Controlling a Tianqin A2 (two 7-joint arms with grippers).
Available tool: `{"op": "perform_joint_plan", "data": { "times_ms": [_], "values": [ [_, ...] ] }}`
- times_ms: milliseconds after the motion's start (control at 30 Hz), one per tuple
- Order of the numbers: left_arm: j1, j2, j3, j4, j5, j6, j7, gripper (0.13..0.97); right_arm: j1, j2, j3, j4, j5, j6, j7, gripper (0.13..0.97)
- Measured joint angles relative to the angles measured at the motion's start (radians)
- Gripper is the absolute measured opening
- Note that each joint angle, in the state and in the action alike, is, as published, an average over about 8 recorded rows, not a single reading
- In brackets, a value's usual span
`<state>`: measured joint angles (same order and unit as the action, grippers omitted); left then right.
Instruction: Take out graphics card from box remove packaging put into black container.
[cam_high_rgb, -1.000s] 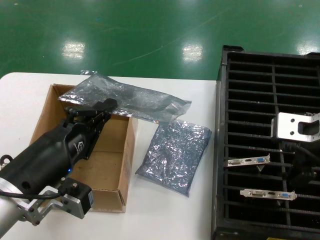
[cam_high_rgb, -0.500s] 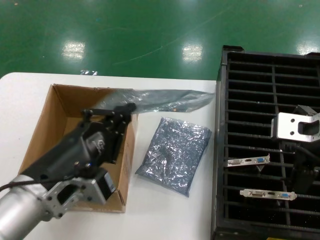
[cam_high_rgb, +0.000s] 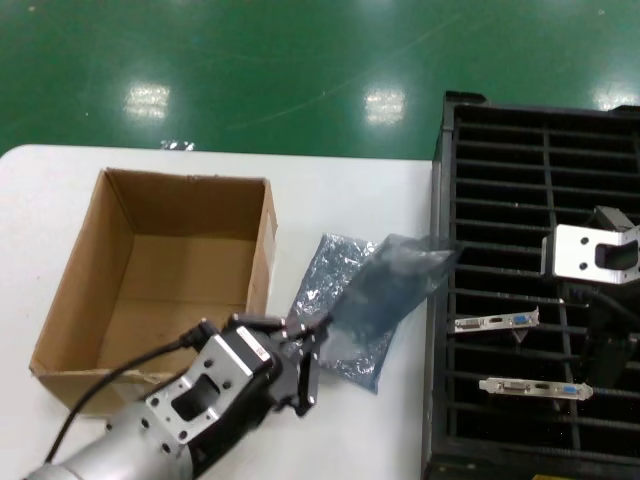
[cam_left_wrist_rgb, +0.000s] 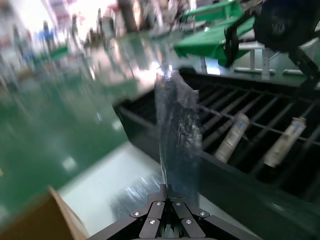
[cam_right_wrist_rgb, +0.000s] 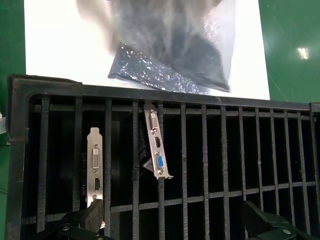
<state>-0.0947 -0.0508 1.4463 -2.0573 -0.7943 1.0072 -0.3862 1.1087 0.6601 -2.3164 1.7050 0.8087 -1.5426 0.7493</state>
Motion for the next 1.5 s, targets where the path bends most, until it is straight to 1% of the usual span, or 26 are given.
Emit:
{"op": "perform_joint_plan", "data": {
  "times_ms": [67, 167, 267, 400, 500, 567, 633, 767, 933, 1033, 1067, 1133, 1233, 1333, 1400, 1467, 1500],
  "values": [
    [0.008, 0.018, 0.003, 0.006, 0.043, 0.026, -0.082, 0.138, 0.0, 0.0, 0.0, 0.0, 0.0, 0.0, 0.0, 0.959],
    [0.017, 0.035, 0.013, 0.025, 0.109, 0.035, -0.211, 0.138, 0.0, 0.0, 0.0, 0.0, 0.0, 0.0, 0.0, 0.962],
    [0.016, 0.043, 0.024, 0.053, 0.17, 0.02, -0.34, 0.138, 0.0, 0.0, 0.0, 0.0, 0.0, 0.0, 0.0, 0.964],
    [0.003, 0.048, 0.035, 0.084, 0.244, -0.016, -0.5, 0.138, 0.0, 0.0, 0.0, 0.0, 0.0, 0.0, 0.0, 0.966],
    [-0.013, 0.049, 0.039, 0.099, 0.28, -0.04, -0.588, 0.144, 0.0, 0.0, -0.001, 0.0, 0.0, 0.0, 0.0, 0.966],
    [-0.024, 0.05, 0.04, 0.105, 0.29, -0.053, -0.622, 0.154, 0.0, 0.0, -0.001, 0.0, 0.0, 0.0, 0.0, 0.966],
    [-0.034, 0.05, 0.04, 0.11, 0.289, -0.063, -0.639, 0.164, 0.0, 0.0, -0.001, 0.0, 0.0, 0.0, 0.0, 0.966],
    [-0.051, 0.05, 0.046, 0.114, 0.275, -0.074, -0.647, 0.179, 0.0, 0.0, -0.001, 0.0, 0.0, 0.0, 0.0, 0.966],
    [-0.06, 0.05, 0.053, 0.11, 0.25, -0.093, -0.633, 0.246, 0.0, 0.0, -0.001, 0.0, 0.0, 0.0, 0.0, 0.966],
    [-0.061, 0.049, 0.051, 0.099, 0.229, -0.116, -0.605, 0.286, 0.0, 0.0, -0.001, 0.0, 0.0, 0.0, 0.001, 0.966],
    [-0.062, 0.048, 0.049, 0.093, 0.22, -0.126, -0.591, 0.286, 0.0, 0.0, -0.001, 0.0, 0.0, 0.0, 0.001, 0.966],
    [-0.062, 0.042, 0.047, 0.076, 0.199, -0.15, -0.553, 0.33, 0.001, 0.0, -0.001, 0.0, 0.0, 0.0, 0.001, 0.966],
    [-0.059, 0.021, 0.052, 0.048, 0.163, -0.204, -0.47, 0.395, 0.001, 0.0, -0.001, 0.0, 0.001, 0.001, 0.001, 0.966],
    [-0.054, -0.018, 0.077, 0.025, 0.132, -0.29, -0.36, 0.46, 0.001, 0.0, -0.001, 0.0, 0.001, 0.001, 0.001, 0.966],
    [-0.051, -0.043, 0.097, 0.016, 0.118, -0.347, -0.293, 0.46, -0.001, 0.0, 0.0, 0.0, 0.001, 0.002, 0.0, 0.966],
    [-0.048, -0.062, 0.113, 0.013, 0.107, -0.392, -0.247, 0.46, -0.007, -0.002, 0.003, -0.001, 0.006, 0.01, -0.004, 0.966],
    [-0.047, -0.068, 0.119, 0.013, 0.101, -0.408, -0.23, 0.487, -0.011, -0.003, 0.006, -0.001, 0.01, 0.016, -0.007, 0.966]
  ]
}}
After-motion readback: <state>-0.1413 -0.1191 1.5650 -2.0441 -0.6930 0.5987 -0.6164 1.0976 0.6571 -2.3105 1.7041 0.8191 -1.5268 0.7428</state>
